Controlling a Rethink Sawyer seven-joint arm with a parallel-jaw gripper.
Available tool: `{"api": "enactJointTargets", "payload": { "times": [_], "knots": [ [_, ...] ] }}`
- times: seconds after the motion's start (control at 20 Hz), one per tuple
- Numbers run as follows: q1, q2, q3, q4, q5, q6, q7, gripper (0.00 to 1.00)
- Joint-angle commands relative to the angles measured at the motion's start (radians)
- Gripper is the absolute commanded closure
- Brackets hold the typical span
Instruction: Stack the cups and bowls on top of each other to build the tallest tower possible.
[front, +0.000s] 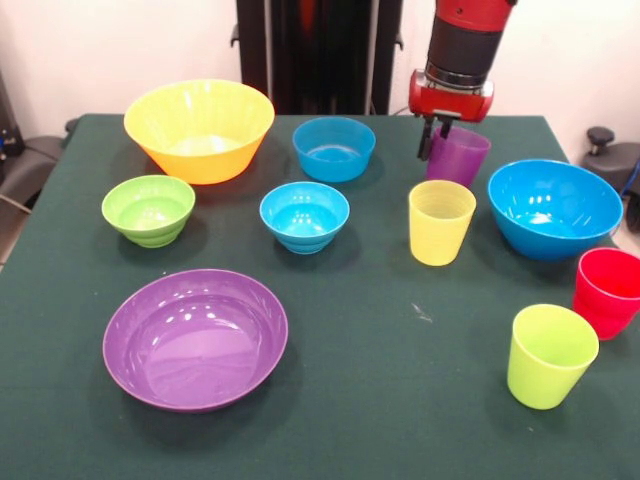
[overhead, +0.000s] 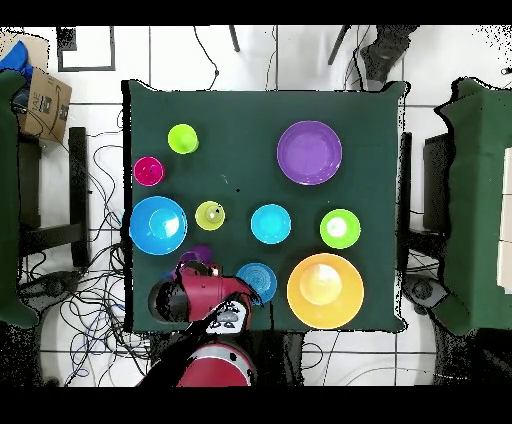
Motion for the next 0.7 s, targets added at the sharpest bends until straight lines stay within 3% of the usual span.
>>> {"api": "enactJointTargets", "payload": {
  "times": [0.05,0.25,0.55,0.7],
  "knots": [
    [-0.044,0.075,0.073,-0.001,-0.055,-0.087,0.126,1.00],
    [-0.071,0.053,0.099,0.020,-0.065,-0.060,0.119,1.00],
    [-0.110,-0.052,0.160,0.074,-0.056,0.061,0.104,1.00],
    [-0.134,-0.068,0.200,0.087,-0.048,0.099,0.096,1.00]
  ]
}}
